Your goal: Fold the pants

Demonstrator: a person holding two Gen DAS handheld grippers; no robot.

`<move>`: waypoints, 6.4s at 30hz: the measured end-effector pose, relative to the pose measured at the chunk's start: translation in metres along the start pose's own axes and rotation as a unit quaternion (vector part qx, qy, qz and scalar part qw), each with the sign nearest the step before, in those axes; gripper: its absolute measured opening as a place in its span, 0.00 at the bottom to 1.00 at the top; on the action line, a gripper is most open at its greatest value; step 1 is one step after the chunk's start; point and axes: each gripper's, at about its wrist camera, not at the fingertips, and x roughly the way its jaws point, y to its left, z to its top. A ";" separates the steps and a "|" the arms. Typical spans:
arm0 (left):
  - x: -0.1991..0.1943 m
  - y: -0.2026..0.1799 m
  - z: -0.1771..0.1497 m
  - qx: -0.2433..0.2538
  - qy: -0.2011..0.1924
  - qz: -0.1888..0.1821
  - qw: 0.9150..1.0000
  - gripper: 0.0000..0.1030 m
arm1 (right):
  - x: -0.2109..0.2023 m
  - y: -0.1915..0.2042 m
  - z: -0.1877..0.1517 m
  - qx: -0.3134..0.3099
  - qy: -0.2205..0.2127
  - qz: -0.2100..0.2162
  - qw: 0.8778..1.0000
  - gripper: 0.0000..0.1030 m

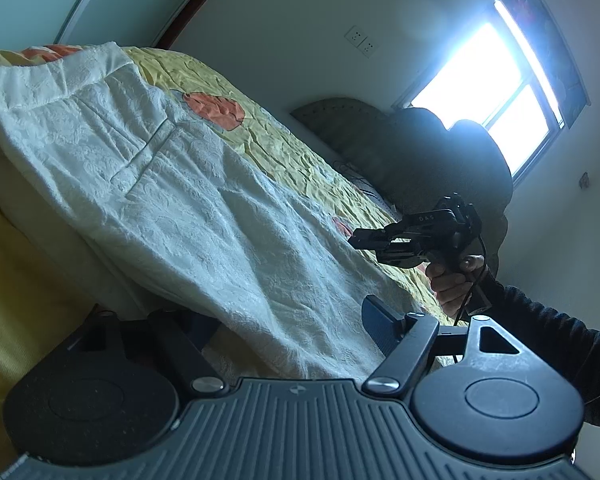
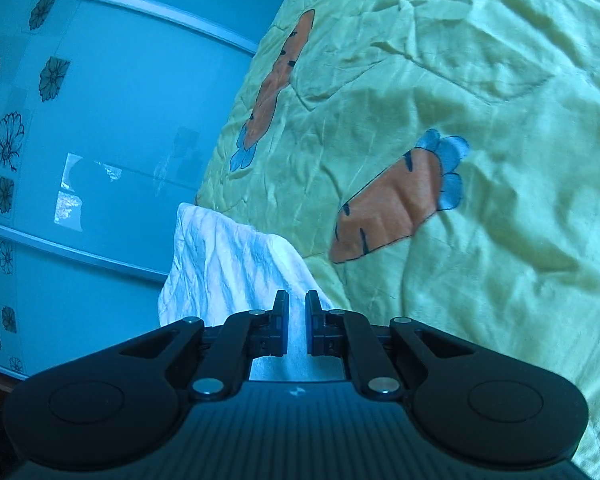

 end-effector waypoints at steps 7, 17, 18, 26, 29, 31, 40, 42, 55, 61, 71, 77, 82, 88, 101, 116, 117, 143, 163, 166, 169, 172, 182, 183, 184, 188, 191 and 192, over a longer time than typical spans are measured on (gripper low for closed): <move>0.000 0.000 0.000 0.000 0.000 0.000 1.000 0.78 | 0.001 -0.005 -0.002 0.006 0.003 0.009 1.000 0.38; 0.001 0.000 0.000 0.000 0.000 -0.001 1.000 0.79 | 0.020 0.007 -0.010 -0.015 0.043 0.021 0.999 0.38; 0.001 0.000 0.000 0.000 0.000 -0.001 1.000 0.79 | 0.024 0.008 -0.010 -0.017 0.043 0.026 0.999 0.35; 0.001 0.001 0.000 -0.001 0.000 -0.001 1.000 0.79 | 0.052 0.039 -0.003 -0.084 0.053 0.035 0.994 0.05; 0.002 0.000 0.000 -0.001 0.000 -0.003 1.000 0.80 | 0.059 0.052 0.002 -0.123 0.056 -0.021 0.991 0.03; 0.003 0.001 -0.001 -0.001 0.000 -0.004 1.000 0.80 | 0.046 0.064 0.013 -0.138 0.029 -0.022 0.990 0.02; 0.004 0.000 -0.001 -0.002 0.000 -0.005 1.000 0.80 | 0.040 0.055 0.010 -0.064 -0.007 0.029 0.998 0.03; 0.003 0.002 0.000 -0.001 0.000 -0.006 1.000 0.81 | 0.048 0.053 0.013 -0.041 -0.009 0.014 0.999 0.06; 0.005 0.000 -0.001 -0.002 -0.001 -0.007 1.000 0.81 | 0.063 0.013 0.020 0.048 -0.037 0.018 0.998 0.14; 0.004 0.002 0.000 -0.001 -0.001 -0.007 1.000 0.81 | 0.035 0.010 0.016 0.054 -0.058 -0.015 0.997 0.11; -0.014 -0.056 0.002 0.075 0.034 0.015 0.997 0.80 | -0.046 0.092 -0.135 -0.041 -0.168 -0.167 0.971 0.15; -0.017 -0.097 0.037 0.110 0.049 -0.033 0.992 0.92 | -0.083 0.085 -0.226 -0.026 -0.209 -0.360 0.909 0.15; 0.004 -0.121 0.030 0.148 0.143 -0.048 0.977 0.92 | -0.128 0.072 -0.258 0.011 -0.253 -0.378 0.890 0.15; 0.062 -0.100 0.035 0.203 0.128 0.073 0.968 0.93 | -0.173 0.017 -0.250 0.011 -0.281 -0.372 0.884 0.32; 0.083 -0.076 -0.006 0.300 0.116 0.159 0.933 1.00 | -0.255 0.035 -0.427 0.193 -0.508 -0.332 0.771 0.69; 0.083 -0.091 -0.007 0.275 0.126 0.191 0.934 0.99 | -0.275 -0.014 -0.484 0.297 -0.584 -0.180 0.734 0.81; 0.082 -0.093 -0.006 0.273 0.127 0.189 0.935 0.98 | -0.274 -0.014 -0.480 0.293 -0.585 -0.185 0.734 0.84; 0.107 -0.255 -0.035 0.346 0.115 -0.011 0.931 0.99 | -0.258 -0.004 -0.446 0.295 -0.594 -0.259 0.702 0.83; 0.132 -0.295 -0.067 0.372 0.151 -0.056 0.914 0.99 | -0.249 -0.002 -0.433 0.247 -0.575 -0.364 0.691 0.48; 0.132 -0.298 -0.068 0.372 0.150 -0.059 0.914 0.99 | -0.248 -0.002 -0.434 0.236 -0.577 -0.369 0.689 0.48; 0.133 -0.302 -0.070 0.372 0.151 -0.062 0.914 0.99 | -0.244 -0.002 -0.436 0.222 -0.573 -0.390 0.686 0.34; 0.135 -0.305 -0.071 0.371 0.151 -0.067 0.914 0.99 | -0.248 -0.005 -0.441 0.222 -0.575 -0.376 0.692 0.31; 0.178 -0.350 -0.066 0.341 0.169 -0.127 0.916 0.99 | -0.212 0.050 -0.413 0.053 -0.509 -0.545 0.664 0.14; 0.190 -0.358 -0.064 0.323 0.177 -0.138 0.920 0.99 | -0.207 0.055 -0.409 0.034 -0.496 -0.561 0.662 0.14; 0.201 -0.366 -0.063 0.305 0.186 -0.147 0.922 0.99 | -0.202 0.059 -0.406 0.016 -0.484 -0.578 0.656 0.14; 0.261 -0.403 -0.075 0.224 0.279 -0.178 0.917 0.98 | -0.183 0.074 -0.400 -0.055 -0.445 -0.623 0.641 0.14; 0.298 -0.426 -0.099 0.197 0.349 -0.186 0.897 0.98 | -0.166 0.083 -0.400 -0.105 -0.418 -0.643 0.634 0.14; 0.308 -0.432 -0.108 0.201 0.360 -0.177 0.893 0.97 | -0.161 0.085 -0.399 -0.117 -0.408 -0.648 0.632 0.14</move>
